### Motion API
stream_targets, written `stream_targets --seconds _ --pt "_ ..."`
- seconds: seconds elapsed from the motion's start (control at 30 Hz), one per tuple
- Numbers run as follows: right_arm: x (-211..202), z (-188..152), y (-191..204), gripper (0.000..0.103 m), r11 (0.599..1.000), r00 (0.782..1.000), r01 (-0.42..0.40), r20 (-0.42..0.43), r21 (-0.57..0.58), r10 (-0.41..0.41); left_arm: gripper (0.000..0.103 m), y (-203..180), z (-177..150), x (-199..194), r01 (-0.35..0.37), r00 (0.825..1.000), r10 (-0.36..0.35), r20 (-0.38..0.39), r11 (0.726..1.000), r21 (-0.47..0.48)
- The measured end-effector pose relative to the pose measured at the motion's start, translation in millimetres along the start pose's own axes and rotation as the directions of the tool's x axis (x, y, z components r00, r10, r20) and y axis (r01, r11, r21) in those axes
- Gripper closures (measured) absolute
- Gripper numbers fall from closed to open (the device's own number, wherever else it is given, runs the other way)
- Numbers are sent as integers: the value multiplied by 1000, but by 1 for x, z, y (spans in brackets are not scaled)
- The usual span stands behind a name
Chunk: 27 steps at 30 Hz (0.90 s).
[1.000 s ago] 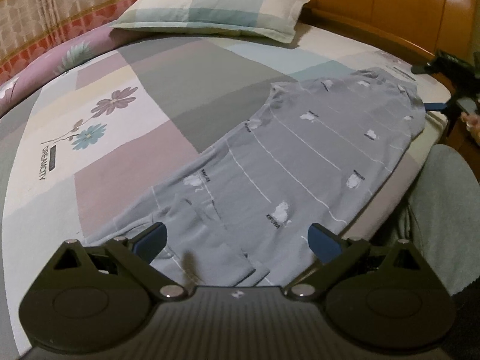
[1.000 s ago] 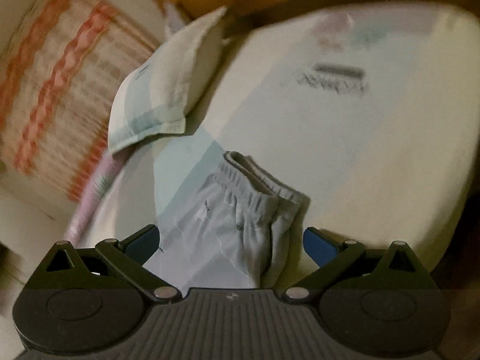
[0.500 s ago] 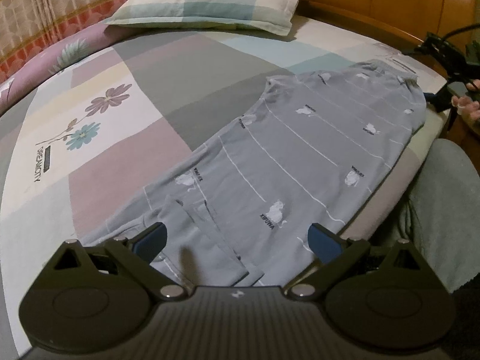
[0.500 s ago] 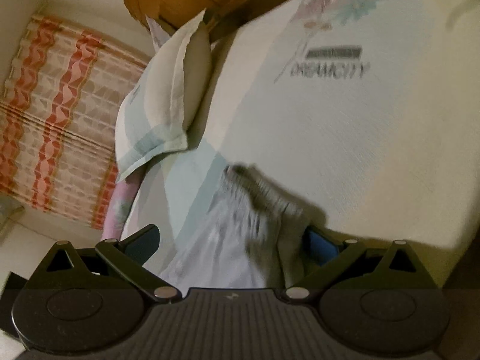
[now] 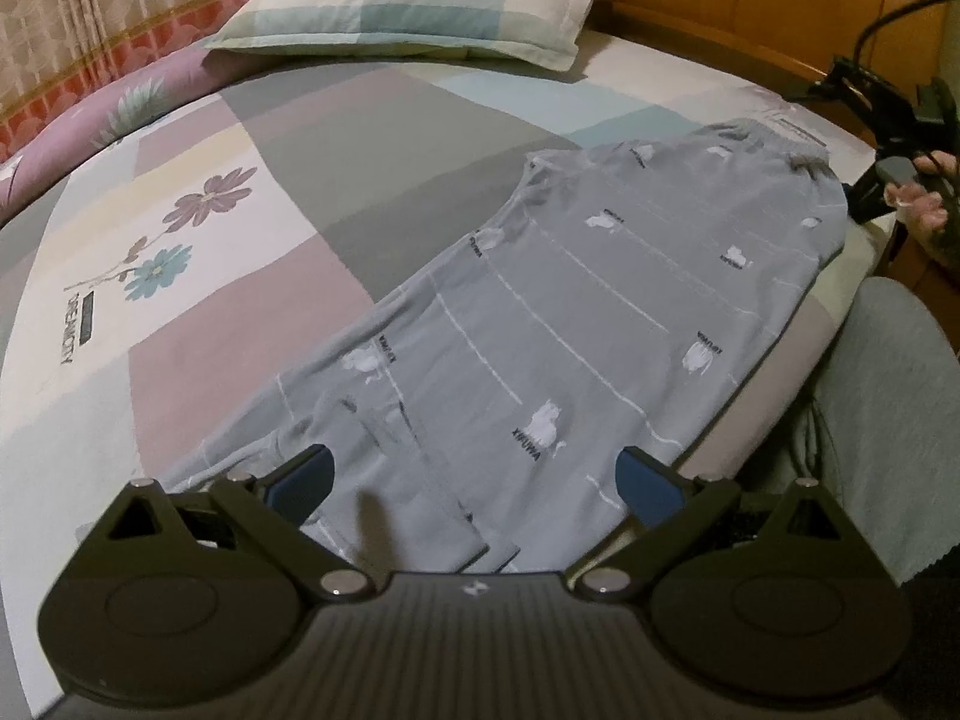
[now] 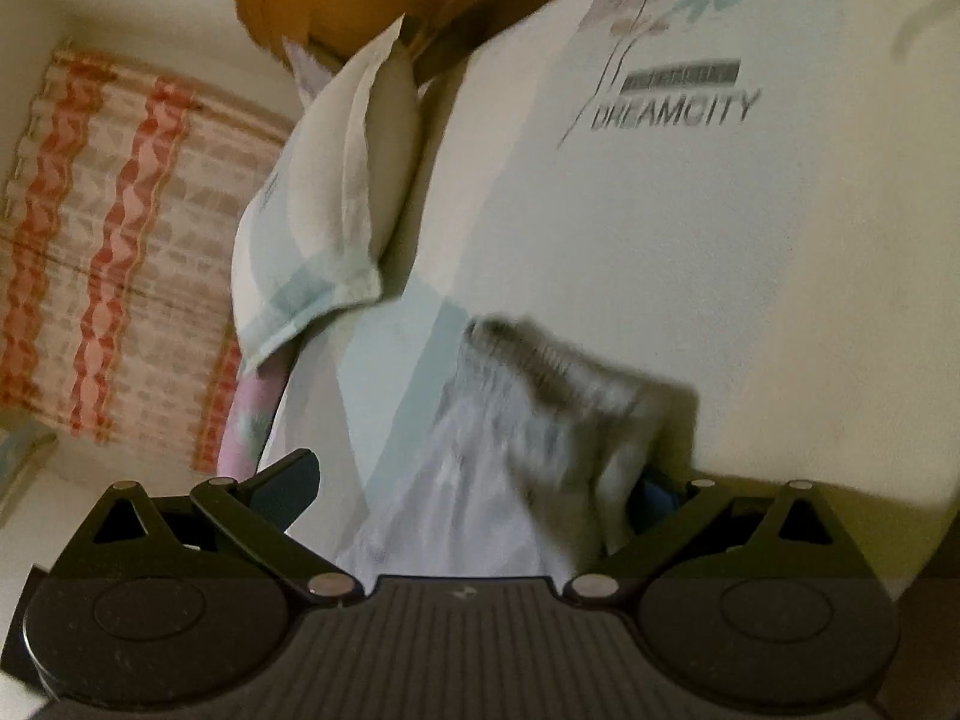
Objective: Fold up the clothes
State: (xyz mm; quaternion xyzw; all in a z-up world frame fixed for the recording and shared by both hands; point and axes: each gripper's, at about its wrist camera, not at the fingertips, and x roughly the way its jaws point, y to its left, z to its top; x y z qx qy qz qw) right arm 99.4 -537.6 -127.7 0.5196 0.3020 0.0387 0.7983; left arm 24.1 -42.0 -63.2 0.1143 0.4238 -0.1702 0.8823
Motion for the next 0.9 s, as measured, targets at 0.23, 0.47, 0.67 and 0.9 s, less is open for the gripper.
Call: stream_targets --seconds 0.23,0.47,0.67,0.9 --pt "6 3 3 0 998 1000 -17 -10 -62 17 3 3 3 -1 11 1000 -11 14 1000 -10" --pt "12 -11 13 0 989 1000 -3 -6 -149 2 3 3 1 -1 20 1000 -20 14 1000 -17" --pt "15 -16 14 0 956 998 -4 59 -292 22 3 5 2 1 12 1000 -12 16 1000 -20" --pt "16 -20 13 19 936 997 45 81 -349 -18 3 7 -2 -2 13 1000 -13 21 999 -34"
